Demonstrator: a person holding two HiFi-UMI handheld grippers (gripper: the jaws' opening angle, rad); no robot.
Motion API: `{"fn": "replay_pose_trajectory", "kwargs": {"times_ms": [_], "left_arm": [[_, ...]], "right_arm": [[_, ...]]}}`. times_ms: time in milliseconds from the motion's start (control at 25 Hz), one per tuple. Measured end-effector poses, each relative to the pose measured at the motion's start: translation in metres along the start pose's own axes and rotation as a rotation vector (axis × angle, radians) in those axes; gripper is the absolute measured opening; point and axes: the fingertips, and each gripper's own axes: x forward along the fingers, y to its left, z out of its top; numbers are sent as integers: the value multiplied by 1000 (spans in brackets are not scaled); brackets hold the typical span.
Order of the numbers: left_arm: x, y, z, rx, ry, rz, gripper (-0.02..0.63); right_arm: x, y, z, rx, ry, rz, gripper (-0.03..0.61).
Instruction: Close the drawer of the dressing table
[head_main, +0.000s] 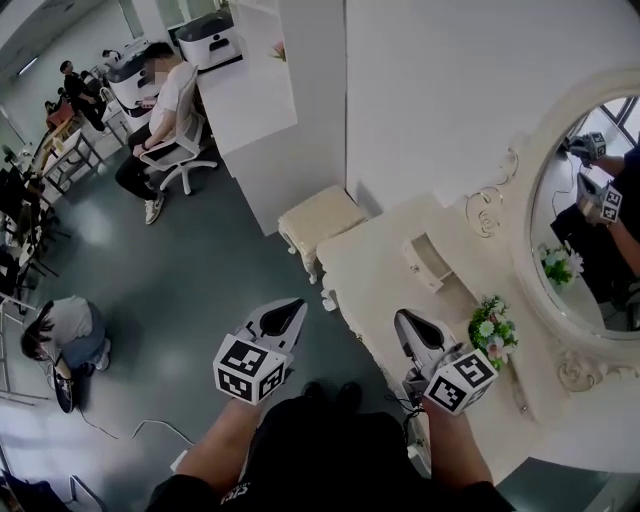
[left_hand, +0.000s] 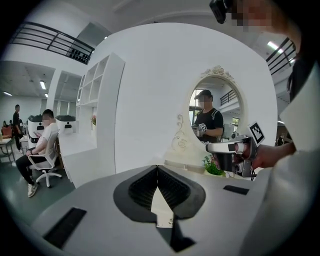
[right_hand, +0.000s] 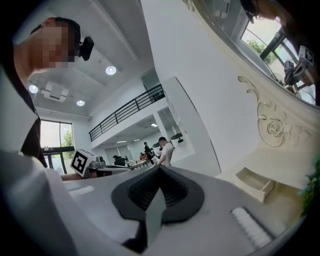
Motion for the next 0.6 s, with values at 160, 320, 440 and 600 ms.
{"fn": "replay_pose_trajectory", "kwargs": {"times_ms": [160, 320, 440, 600], "left_arm": [[32, 2, 6, 4, 7, -54, 5], [64, 4, 18, 18, 11, -130, 5], [84, 9, 25, 38, 14, -189, 6], [105, 16, 26, 49, 34, -276, 6]], "right_arm": [[8, -16, 3, -4, 8, -39, 11], [16, -30, 8, 0, 13, -101, 11], [23, -38, 12, -3, 12, -154, 11], [28, -50, 15, -9, 12, -238, 11]]}}
